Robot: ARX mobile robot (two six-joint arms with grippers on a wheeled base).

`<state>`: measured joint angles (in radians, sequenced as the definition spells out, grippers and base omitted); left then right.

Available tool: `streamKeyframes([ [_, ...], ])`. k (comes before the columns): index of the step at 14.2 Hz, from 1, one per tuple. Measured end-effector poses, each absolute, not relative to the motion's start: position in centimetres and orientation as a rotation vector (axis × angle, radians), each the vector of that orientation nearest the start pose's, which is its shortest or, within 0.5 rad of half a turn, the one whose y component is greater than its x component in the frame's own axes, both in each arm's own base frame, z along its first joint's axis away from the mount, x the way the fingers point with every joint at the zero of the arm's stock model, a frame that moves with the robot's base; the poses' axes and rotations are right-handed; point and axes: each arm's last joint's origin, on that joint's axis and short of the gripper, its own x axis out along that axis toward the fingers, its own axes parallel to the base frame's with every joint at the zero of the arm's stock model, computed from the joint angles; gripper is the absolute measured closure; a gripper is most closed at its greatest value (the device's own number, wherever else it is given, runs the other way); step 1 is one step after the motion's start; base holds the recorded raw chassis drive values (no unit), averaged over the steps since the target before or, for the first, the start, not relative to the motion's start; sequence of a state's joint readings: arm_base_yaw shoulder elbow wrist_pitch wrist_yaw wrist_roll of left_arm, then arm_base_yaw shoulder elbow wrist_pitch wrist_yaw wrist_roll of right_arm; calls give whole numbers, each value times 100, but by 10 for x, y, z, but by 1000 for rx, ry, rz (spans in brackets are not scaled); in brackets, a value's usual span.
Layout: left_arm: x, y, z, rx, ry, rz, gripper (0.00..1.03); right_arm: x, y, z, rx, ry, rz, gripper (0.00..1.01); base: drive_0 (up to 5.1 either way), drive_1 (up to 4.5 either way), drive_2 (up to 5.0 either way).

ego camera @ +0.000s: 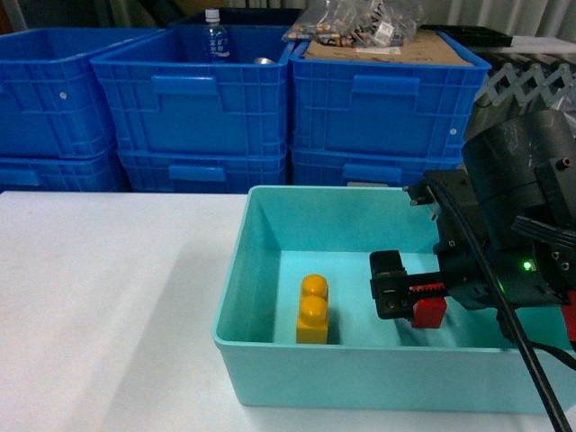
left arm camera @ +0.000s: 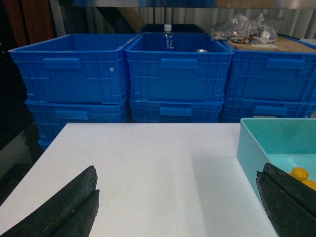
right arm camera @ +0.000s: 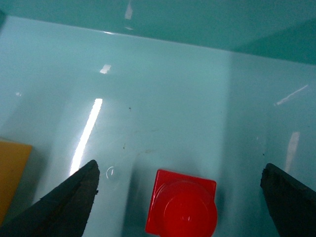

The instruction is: Pick red block from blue box to shelf

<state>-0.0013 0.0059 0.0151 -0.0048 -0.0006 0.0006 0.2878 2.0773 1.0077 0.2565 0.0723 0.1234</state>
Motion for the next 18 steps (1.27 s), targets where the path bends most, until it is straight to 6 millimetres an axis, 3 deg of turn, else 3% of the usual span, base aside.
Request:
streamKeyframes([
  [1, 97, 0, 168, 1, -5, -1, 5, 372, 108, 74, -29, 817, 148, 8, 0, 0, 0],
  [5, 97, 0, 168, 1, -5, -1, 5, 383, 108, 56, -35, 859, 125, 52, 0, 0, 0],
  [6, 97, 0, 168, 1, -5, -1, 5, 383, 108, 60, -27, 813, 124, 71, 0, 0, 0],
  [7, 97, 0, 168, 1, -5, -1, 5, 377, 106, 67, -18, 785, 128, 71, 0, 0, 0],
  [9, 97, 0, 168, 1, -5, 0, 5, 357, 92, 103, 33, 668, 151, 71, 0, 0, 0],
  [11, 97, 0, 168, 1, -5, -1, 5, 316, 65, 150, 58, 455, 144, 71, 0, 0, 0],
  [12, 97, 0, 168, 1, -5, -1, 5, 276, 48, 169, 7, 283, 110, 71, 0, 0, 0],
  [13, 97, 0, 168, 1, -4, 0, 5, 250, 42, 172, -10, 130, 65, 72, 0, 0, 0],
  [14, 97, 0, 168, 1, -7, -1, 5, 238, 37, 169, 1, 45, 18, 72, 0, 0, 0],
  [15, 97, 0, 168, 1, -6, -2, 5, 223, 30, 155, -3, 61, 2, 72, 0, 0, 0],
  [16, 97, 0, 168, 1, -6, 1, 5, 210, 26, 153, -3, 62, 1, 72, 0, 0, 0],
  [18, 97, 0, 168, 1, -6, 0, 5, 195, 19, 167, 7, -12, 0, 72, 0, 0, 0],
])
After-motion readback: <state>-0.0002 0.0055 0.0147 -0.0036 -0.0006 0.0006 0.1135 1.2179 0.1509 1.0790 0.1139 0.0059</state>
